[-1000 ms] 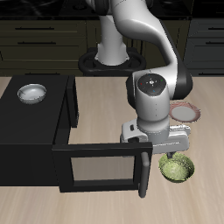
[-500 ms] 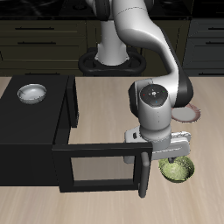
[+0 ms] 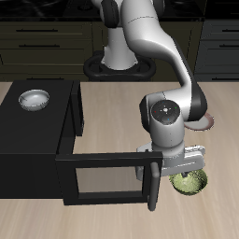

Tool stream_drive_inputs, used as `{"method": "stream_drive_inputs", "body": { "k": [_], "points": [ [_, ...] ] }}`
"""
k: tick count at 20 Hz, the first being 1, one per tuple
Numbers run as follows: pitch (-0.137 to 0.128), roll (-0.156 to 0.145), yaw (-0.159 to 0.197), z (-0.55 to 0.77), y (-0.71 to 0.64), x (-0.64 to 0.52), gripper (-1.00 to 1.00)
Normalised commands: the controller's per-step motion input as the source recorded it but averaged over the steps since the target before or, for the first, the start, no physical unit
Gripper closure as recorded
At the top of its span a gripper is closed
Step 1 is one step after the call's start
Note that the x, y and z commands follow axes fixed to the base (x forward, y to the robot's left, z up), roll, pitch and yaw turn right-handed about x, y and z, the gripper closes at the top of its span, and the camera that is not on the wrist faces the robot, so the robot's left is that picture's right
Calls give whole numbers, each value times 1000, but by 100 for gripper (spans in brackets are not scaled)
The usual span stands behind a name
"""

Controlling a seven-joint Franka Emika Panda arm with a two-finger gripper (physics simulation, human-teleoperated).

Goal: Place the green bowl on the plate

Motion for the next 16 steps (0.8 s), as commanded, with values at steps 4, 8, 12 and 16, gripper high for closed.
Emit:
{"method": "stream_drive_inputs", "body": {
  "k": [4, 8, 12, 16],
  "points": [
    [14, 3, -7, -62, -12, -67, 100],
    [13, 3, -10, 13, -28, -26, 100],
    [17, -10, -7, 6, -99, -12, 100],
    [-9, 4, -5, 137, -101, -75, 100]
  ]
}}
